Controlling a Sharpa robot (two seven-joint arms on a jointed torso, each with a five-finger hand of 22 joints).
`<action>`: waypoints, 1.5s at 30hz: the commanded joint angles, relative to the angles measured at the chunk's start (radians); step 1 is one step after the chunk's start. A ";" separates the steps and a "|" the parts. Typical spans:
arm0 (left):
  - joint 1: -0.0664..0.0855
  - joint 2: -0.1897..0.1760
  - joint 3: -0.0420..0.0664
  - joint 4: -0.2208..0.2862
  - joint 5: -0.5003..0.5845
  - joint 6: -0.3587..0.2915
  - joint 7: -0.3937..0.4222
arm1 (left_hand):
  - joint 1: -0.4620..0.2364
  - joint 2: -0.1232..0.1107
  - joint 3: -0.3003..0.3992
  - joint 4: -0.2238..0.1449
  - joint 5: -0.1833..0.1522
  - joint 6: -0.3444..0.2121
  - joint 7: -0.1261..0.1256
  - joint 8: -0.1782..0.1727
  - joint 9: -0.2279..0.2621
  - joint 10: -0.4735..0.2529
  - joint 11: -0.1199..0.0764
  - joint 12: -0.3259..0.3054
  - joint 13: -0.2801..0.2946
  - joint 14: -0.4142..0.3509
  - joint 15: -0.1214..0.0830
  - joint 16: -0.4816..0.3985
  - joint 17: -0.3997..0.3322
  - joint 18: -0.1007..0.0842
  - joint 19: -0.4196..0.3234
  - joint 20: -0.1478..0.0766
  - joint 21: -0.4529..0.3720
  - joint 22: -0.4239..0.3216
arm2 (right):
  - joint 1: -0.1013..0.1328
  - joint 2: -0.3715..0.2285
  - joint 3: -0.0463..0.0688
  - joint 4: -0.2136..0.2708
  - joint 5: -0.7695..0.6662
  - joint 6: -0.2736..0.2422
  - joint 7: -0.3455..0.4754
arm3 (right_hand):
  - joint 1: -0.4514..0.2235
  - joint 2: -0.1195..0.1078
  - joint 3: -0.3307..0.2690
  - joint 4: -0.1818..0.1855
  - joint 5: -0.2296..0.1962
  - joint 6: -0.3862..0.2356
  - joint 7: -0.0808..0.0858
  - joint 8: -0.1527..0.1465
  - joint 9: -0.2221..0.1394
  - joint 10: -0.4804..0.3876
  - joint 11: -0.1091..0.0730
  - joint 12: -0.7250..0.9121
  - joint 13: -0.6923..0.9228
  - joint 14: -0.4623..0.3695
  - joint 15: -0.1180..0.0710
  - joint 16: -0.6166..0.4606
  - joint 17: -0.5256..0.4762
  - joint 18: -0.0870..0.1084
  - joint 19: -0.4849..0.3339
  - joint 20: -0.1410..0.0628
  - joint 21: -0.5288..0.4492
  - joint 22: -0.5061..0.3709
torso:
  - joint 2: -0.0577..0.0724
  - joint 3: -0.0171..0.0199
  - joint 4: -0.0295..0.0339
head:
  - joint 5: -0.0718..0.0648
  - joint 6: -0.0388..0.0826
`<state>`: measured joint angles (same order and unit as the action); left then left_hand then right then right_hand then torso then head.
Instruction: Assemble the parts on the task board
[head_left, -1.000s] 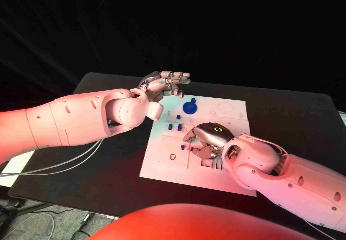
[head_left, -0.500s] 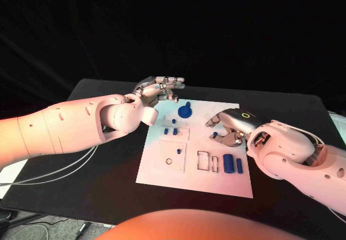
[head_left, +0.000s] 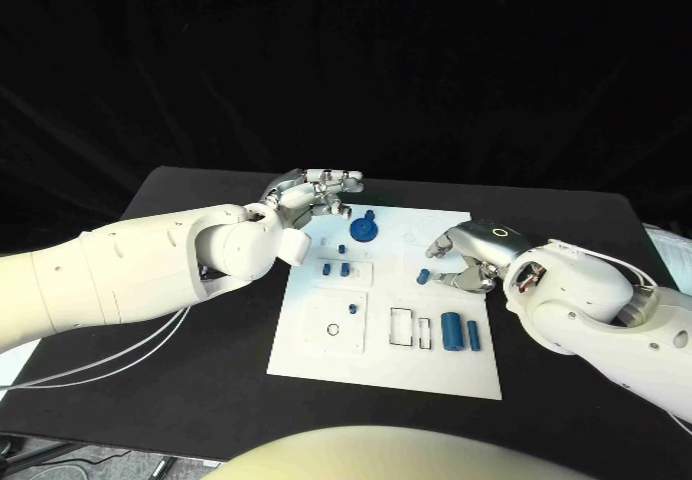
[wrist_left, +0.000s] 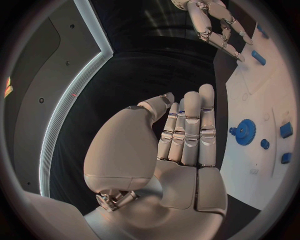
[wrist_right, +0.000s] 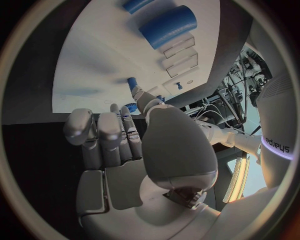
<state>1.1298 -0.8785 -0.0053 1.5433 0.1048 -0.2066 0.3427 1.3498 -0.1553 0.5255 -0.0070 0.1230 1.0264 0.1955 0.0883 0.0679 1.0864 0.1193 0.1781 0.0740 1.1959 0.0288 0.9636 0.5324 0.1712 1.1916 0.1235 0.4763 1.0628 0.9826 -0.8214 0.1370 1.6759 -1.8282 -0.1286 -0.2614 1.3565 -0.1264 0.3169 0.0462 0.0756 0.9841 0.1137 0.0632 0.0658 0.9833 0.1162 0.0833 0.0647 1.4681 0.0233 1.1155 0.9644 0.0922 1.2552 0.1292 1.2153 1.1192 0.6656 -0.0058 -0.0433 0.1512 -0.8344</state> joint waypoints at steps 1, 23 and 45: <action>-0.001 0.000 0.001 0.003 -0.007 0.019 0.005 | -0.001 0.003 0.000 -0.004 0.004 -0.004 -0.001 0.006 0.000 -0.006 0.002 0.002 0.000 -0.005 0.001 0.007 -0.001 0.011 0.001 0.004 -0.006 -0.002 | -0.001 0.012 -0.004 -0.009 -0.027 0.041 0.004 | 0.016 0.004 -0.003 0.000 0.004 0.014 0.006 0.004 0.002 0.012 -0.001 0.007 0.001 0.006 0.003 -0.001 -0.003 0.019 0.001 -0.001 -0.005 -0.002 | 0.001 -0.0001 -0.0015 | 0.001 -0.002; -0.002 0.001 0.001 0.005 -0.008 0.021 0.005 | -0.001 0.004 0.000 -0.004 0.004 -0.005 0.000 0.006 0.000 -0.007 0.002 0.002 0.000 -0.006 0.002 0.007 -0.002 0.010 0.001 0.004 -0.006 -0.002 | -0.002 0.078 -0.036 -0.055 -0.016 0.064 0.020 | 0.049 0.053 0.079 -0.002 -0.008 0.112 0.017 0.021 0.010 0.172 -0.041 0.048 0.001 0.021 -0.030 0.052 0.043 0.002 0.059 -0.026 0.056 0.071 | 0.000 -0.0003 -0.0013 | 0.002 -0.011; -0.002 0.002 0.001 0.002 -0.008 0.023 0.006 | -0.001 0.005 -0.001 -0.005 0.005 -0.006 0.000 0.006 0.000 -0.009 0.003 0.004 0.000 -0.007 0.002 0.007 -0.002 0.010 0.001 0.004 -0.007 -0.002 | -0.006 0.034 -0.020 0.049 -0.018 -0.127 -0.001 | 0.089 0.065 0.175 -0.071 -0.015 0.174 0.016 0.042 0.028 0.269 -0.058 0.047 0.012 0.030 -0.045 0.100 0.087 -0.018 0.113 -0.044 0.133 0.163 | -0.001 -0.0010 -0.0042 | -0.004 -0.007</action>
<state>1.1282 -0.8781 -0.0051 1.5435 0.1003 -0.2022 0.3424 1.3498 -0.1552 0.5255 -0.0070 0.1231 1.0265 0.1954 0.0883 0.0679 1.0835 0.1222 0.1781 0.0740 1.1957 0.0292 0.9674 0.5307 0.1712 1.1916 0.1234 0.4740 1.0620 0.9777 -0.7842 0.1151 1.7069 -1.8565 -0.1943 -0.2606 1.4271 -0.0712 0.4835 -0.0212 0.0578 1.1559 0.1234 0.1030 0.0946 1.1914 0.1099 0.1341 0.0740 1.4648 -0.0164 1.2106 1.0510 0.0922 1.3610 0.0878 1.3432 1.2812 0.6639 -0.0064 -0.0453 0.1489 -0.8408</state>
